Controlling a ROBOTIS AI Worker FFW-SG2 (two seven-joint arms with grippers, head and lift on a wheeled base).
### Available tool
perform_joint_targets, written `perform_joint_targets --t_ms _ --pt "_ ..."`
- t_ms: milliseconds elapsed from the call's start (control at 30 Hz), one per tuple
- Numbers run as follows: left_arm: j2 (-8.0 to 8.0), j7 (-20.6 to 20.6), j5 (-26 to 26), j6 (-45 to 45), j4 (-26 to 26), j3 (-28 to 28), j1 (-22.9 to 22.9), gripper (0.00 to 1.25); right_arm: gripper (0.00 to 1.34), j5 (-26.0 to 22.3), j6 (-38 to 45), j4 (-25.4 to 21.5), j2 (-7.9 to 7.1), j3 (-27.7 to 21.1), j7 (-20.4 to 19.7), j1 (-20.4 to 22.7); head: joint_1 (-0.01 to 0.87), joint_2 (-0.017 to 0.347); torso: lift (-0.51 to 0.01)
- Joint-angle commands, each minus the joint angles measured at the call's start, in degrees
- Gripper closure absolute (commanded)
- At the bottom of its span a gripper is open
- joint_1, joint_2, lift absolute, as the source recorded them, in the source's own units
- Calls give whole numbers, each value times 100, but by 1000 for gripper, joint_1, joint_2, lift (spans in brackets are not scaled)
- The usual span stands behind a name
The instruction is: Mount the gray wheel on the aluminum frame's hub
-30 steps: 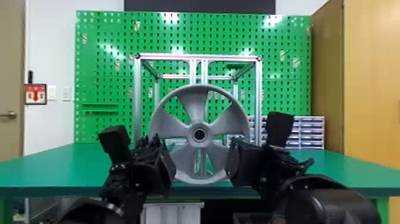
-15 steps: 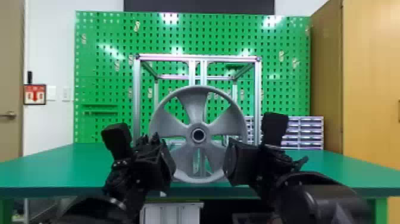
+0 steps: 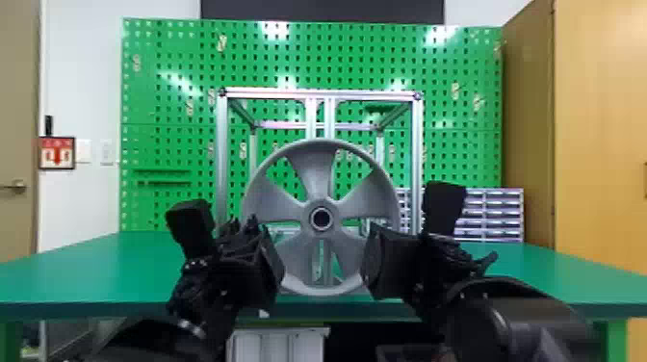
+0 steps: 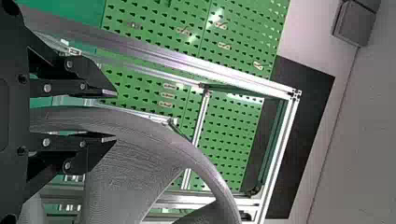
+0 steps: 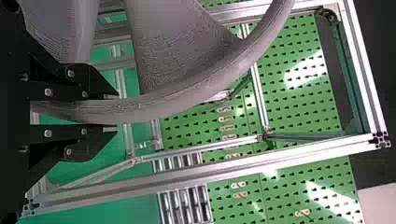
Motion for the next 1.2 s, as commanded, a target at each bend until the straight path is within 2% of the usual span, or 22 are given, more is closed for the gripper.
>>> perform_joint_targets --t_ms 0,367,567,767,900,1000,1167 --pt "-8 77 -12 3 -11 -37 6 863 1030 -13 -42 -22 5 -16 -7 18 -5 6 -499" --pt "-8 85 -12 3 -28 -64 15 719 846 -22 -112 -31 5 -33 -7 53 -5 6 -499" --pt "-8 85 -12 3 -37 -64 24 536 668 -22 -156 -31 5 -42 -7 71 -5 6 -499" --pt "-8 85 6 -6 -37 -81 24 395 423 -22 -191 -31 5 -42 -7 88 -5 6 -499" --pt "-8 77 41 -6 -37 -99 24 233 239 -31 -226 -31 5 -51 -7 97 -5 6 -499" --pt "-8 59 67 -6 -46 -108 24 125 160 -31 -235 -31 5 -59 -7 106 -5 6 -499" --pt "-8 33 85 3 -46 -125 15 94 24 -48 -261 -31 5 -59 -7 106 -5 6 -499"
